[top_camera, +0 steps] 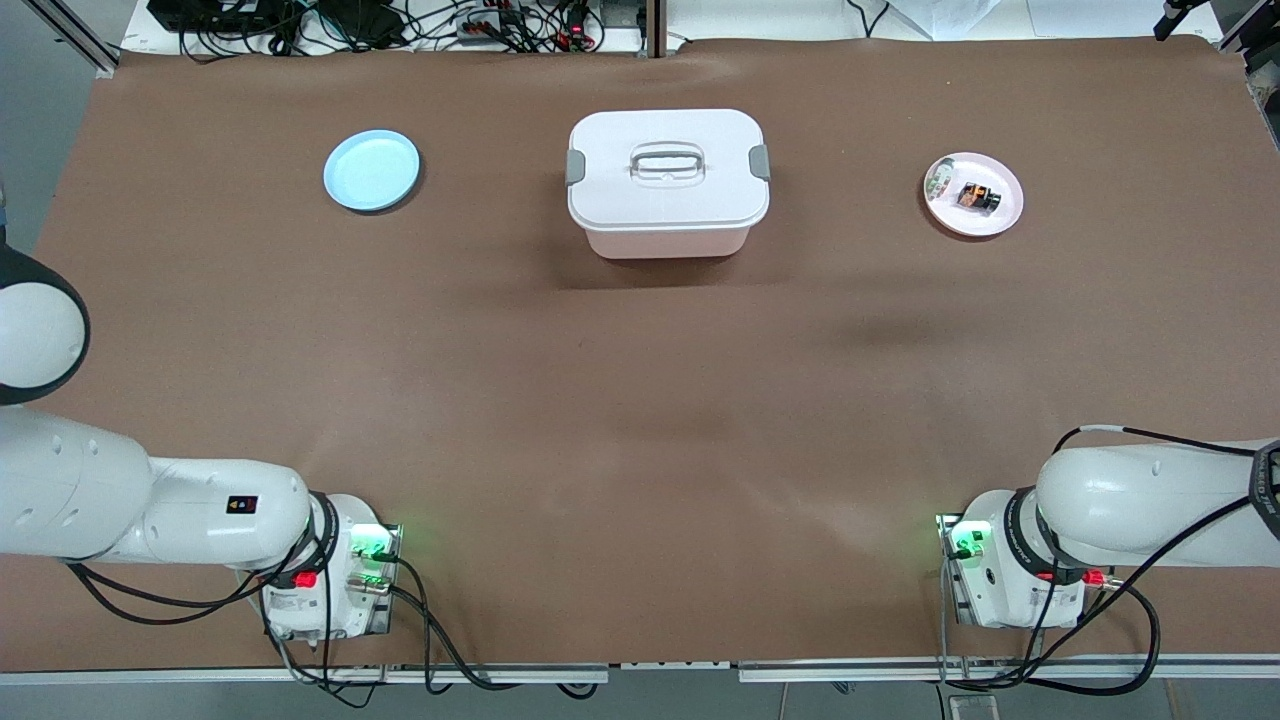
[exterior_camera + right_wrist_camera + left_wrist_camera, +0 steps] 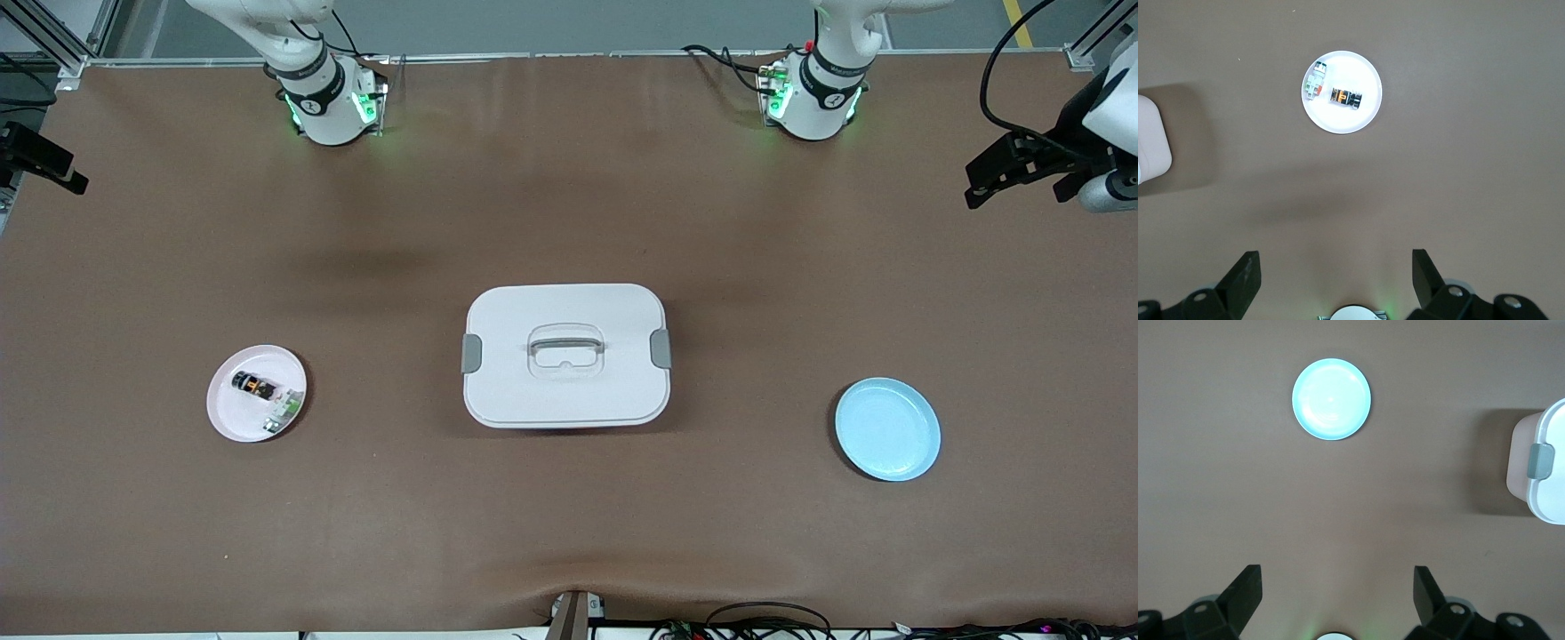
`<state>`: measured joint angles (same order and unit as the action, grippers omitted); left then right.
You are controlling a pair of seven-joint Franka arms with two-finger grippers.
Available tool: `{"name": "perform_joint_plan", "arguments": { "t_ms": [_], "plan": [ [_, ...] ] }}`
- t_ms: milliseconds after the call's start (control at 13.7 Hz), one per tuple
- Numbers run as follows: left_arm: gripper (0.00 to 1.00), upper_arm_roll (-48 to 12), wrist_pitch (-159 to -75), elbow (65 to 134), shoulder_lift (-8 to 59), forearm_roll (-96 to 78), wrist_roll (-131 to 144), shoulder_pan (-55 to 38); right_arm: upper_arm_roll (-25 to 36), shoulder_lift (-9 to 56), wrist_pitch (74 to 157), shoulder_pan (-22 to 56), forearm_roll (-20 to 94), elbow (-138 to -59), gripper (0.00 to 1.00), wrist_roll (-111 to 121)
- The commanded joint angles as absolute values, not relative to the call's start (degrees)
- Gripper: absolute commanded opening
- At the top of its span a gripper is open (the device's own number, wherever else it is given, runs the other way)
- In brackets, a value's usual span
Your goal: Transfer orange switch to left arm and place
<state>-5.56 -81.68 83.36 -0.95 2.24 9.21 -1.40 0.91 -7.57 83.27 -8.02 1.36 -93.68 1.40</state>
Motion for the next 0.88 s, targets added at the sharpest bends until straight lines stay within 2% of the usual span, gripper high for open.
{"name": "perform_joint_plan", "arguments": {
  "t_ms": [0, 584, 802],
  "plan": [
    [1.0, -5.4, -81.6, 82.9, -1.1, 3.0, 8.7, -1.5, 0.3, -6.6, 82.4, -9.1, 0.8, -92.5, 1.0, 0.9],
    [1.0, -5.4, -81.6, 82.8, -0.4, 3.1, 8.1, -1.3, 0.2, -6.4, 82.6, -8.8, 1.1, -92.9, 1.0, -1.3],
    [1.0, -5.4, -81.6, 82.9, -0.4, 3.2, 8.2, -1.3, 0.1, -3.8, 83.9, -8.8, 1.5, -93.9, 1.0, -5.0]
  ]
}}
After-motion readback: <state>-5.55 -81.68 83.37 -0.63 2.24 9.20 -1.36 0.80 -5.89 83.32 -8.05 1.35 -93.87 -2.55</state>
